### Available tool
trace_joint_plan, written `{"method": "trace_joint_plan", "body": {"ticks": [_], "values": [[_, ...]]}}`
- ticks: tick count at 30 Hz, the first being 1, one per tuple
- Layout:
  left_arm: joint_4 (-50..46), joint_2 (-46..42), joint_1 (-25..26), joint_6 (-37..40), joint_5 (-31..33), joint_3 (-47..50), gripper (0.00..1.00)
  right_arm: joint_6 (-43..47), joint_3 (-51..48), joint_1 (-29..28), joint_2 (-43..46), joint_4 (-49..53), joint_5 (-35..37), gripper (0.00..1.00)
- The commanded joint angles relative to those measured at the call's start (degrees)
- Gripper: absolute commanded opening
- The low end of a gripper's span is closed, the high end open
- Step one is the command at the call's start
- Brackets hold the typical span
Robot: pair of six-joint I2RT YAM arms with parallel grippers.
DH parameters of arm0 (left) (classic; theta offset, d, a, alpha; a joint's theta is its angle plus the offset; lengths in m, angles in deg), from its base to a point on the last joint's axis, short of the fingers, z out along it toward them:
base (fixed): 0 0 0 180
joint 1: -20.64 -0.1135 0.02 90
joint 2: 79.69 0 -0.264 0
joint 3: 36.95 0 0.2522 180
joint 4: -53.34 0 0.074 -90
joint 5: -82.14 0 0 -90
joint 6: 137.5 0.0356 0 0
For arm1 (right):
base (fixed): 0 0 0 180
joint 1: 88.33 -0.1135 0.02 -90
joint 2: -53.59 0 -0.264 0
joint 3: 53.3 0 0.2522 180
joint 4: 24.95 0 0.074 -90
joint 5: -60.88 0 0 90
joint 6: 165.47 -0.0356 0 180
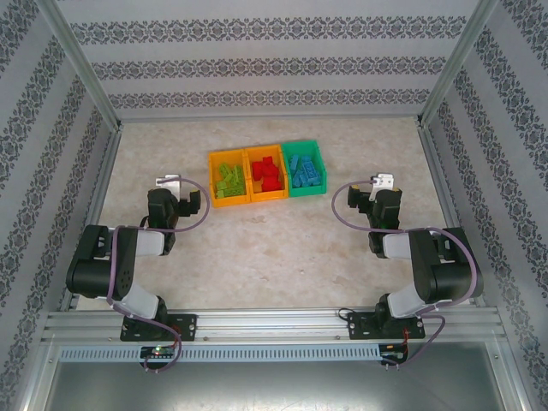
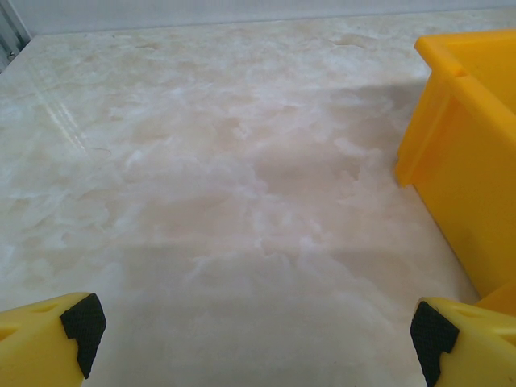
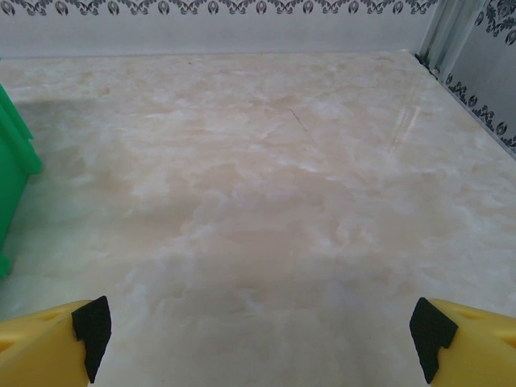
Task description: Sort the legos into containers by color
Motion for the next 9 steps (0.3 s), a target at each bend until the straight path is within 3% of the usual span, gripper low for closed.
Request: {"method": "trace_joint_plan", "body": {"ticks": [1,4,9], "values": [[2.47,0.56,-0.58,-0.51,-0.71,0.61,0.99,0.64,0.68,0.28,0.42,-1.86,-0.83,0.98],[2.47,0.57,-0.58,-0.56,-0.71,0.61,0.99,1.87,1.11,0.27,0.20,-1.35,-4.20,0.98],[2.54,0.55,-0.58,-0.49,-0.73,0.58,0.99,1.69,1.02,0.34,0.22,-1.51,-4.03,0.98]]}}
